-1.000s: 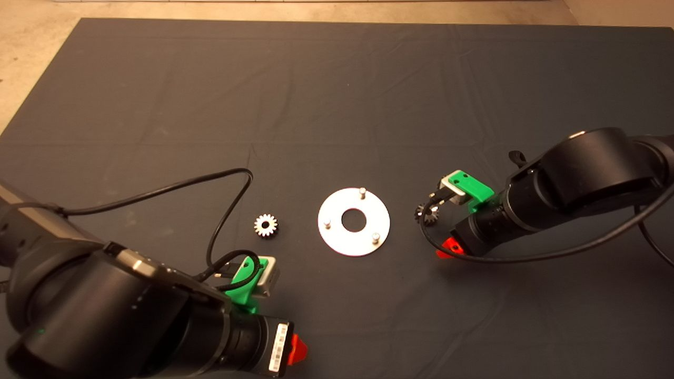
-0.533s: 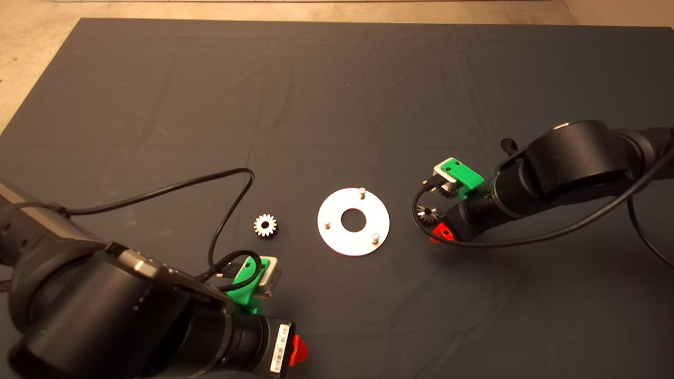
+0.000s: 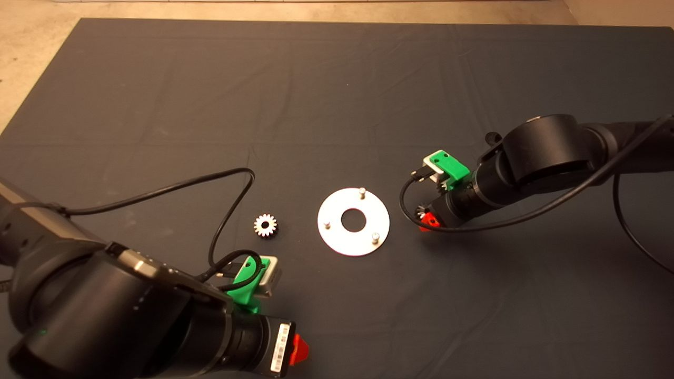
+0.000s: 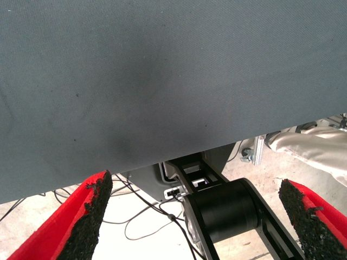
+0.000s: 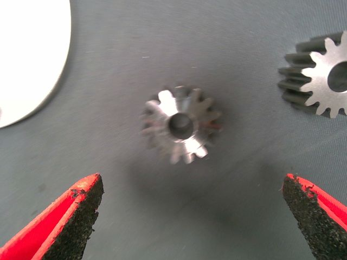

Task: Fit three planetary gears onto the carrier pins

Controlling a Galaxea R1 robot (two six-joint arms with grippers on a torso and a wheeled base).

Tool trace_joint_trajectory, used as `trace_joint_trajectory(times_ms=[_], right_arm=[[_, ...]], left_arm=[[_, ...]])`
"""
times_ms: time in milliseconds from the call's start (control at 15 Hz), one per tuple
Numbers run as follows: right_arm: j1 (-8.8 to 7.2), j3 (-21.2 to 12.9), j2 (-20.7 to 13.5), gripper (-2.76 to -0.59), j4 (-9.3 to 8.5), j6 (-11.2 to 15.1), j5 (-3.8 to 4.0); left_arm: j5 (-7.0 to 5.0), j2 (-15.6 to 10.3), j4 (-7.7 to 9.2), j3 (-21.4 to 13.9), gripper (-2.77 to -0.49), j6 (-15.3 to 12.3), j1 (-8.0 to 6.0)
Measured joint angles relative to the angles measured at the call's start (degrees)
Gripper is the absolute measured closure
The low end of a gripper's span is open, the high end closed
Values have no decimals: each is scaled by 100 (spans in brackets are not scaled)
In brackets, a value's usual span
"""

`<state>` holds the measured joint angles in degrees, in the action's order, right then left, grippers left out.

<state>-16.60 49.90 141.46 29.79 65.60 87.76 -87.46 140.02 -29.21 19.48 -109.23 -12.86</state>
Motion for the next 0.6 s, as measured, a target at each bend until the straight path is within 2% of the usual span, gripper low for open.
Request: trace_joint_trajectory(times_ms=[400, 600], right_arm=[[121, 254, 47, -247, 28, 0, -2], [193, 379, 49, -247, 28, 0, -30]], left_arm=[[-2, 13, -6, 0, -219, -1, 0], [0, 30, -15, 0, -219, 0, 0]])
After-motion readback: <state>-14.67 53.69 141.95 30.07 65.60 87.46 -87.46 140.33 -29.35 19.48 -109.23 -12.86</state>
